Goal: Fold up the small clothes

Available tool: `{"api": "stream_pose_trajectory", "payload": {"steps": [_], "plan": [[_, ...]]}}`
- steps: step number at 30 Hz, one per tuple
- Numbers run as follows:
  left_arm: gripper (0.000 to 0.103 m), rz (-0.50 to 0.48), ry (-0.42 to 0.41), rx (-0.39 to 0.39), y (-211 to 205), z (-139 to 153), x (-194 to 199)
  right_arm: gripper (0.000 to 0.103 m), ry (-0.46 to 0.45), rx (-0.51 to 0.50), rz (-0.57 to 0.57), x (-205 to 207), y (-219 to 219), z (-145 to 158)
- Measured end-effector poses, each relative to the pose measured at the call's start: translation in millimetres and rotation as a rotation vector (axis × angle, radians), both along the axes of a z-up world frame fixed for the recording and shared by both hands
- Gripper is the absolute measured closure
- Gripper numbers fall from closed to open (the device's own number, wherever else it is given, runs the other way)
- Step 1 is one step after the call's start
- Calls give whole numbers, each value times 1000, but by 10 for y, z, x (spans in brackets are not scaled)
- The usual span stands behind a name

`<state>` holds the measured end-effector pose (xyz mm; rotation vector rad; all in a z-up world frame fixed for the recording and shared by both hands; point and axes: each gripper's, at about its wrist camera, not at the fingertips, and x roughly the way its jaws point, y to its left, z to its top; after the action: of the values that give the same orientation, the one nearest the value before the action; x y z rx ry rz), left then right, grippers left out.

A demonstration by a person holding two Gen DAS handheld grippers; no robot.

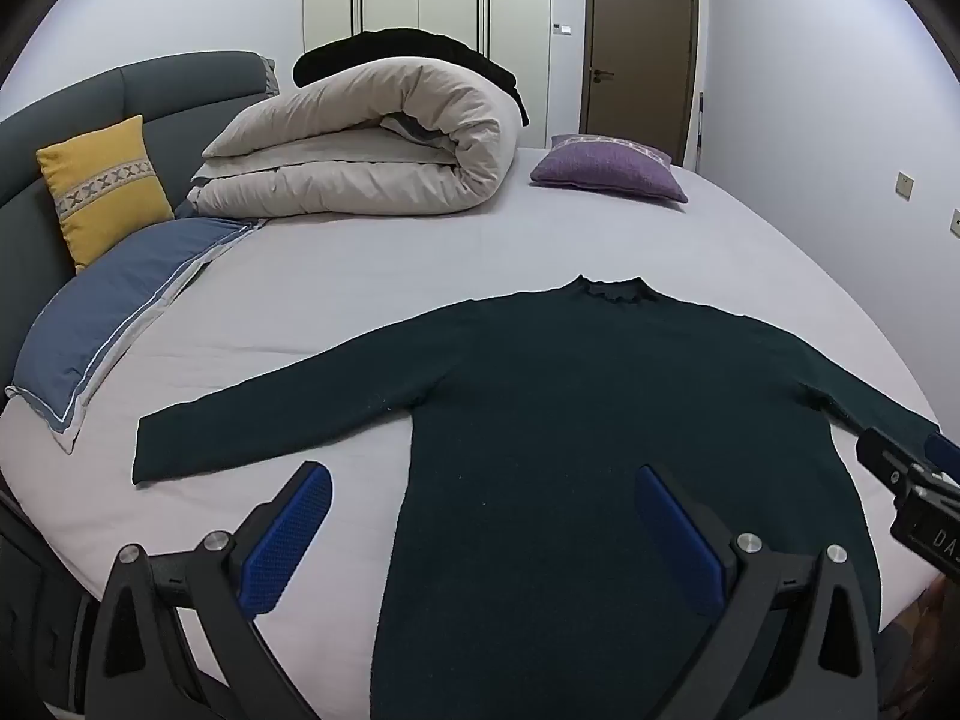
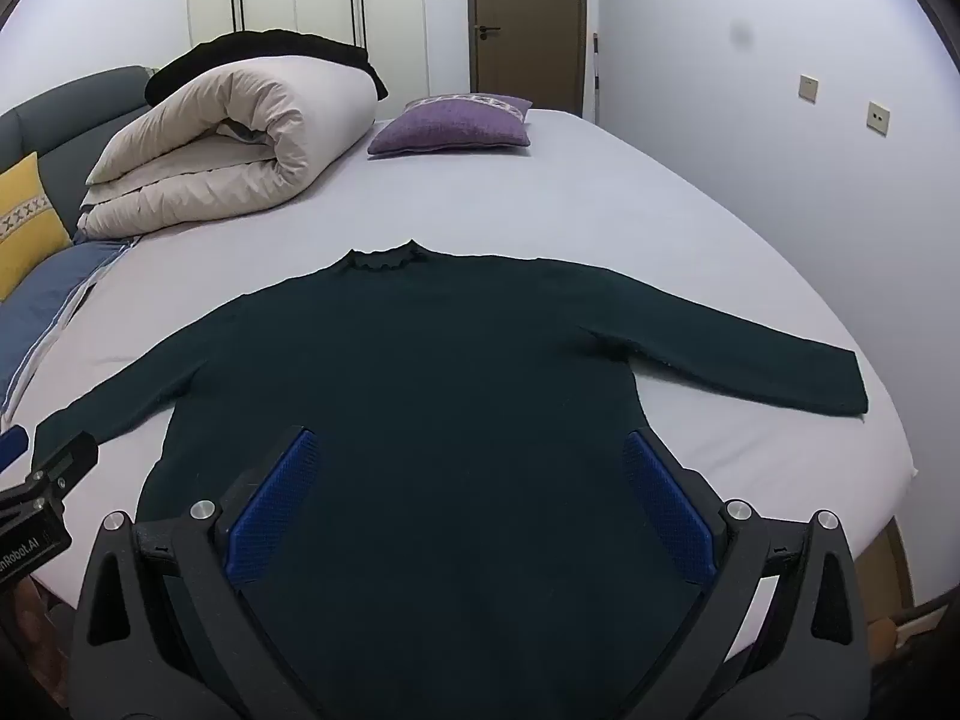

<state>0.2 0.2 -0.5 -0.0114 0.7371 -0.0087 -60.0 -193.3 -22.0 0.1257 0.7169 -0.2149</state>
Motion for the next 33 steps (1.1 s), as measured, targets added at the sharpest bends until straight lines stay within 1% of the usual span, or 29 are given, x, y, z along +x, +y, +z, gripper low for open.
{"api": "stream_pose_trajectory", "payload": {"steps": [7,10,15,25,33], "plan": [[0,0,0,-1,11,4,11,0,-3,-1,1,-6,-4,5],[0,-2,-9,1,-2,-2,1,0,-4,1,0,-59,61,-38],[0,1,-10,-2,-2,-5,0,0,0,-10,4,-19,160,-54],[0,0,-9,-5,12,86,-41,0,3,-14,16,-13,142,-42],[0,0,-13,-4,24,95,-38,0,2,-18,20,1,126,-34]]}}
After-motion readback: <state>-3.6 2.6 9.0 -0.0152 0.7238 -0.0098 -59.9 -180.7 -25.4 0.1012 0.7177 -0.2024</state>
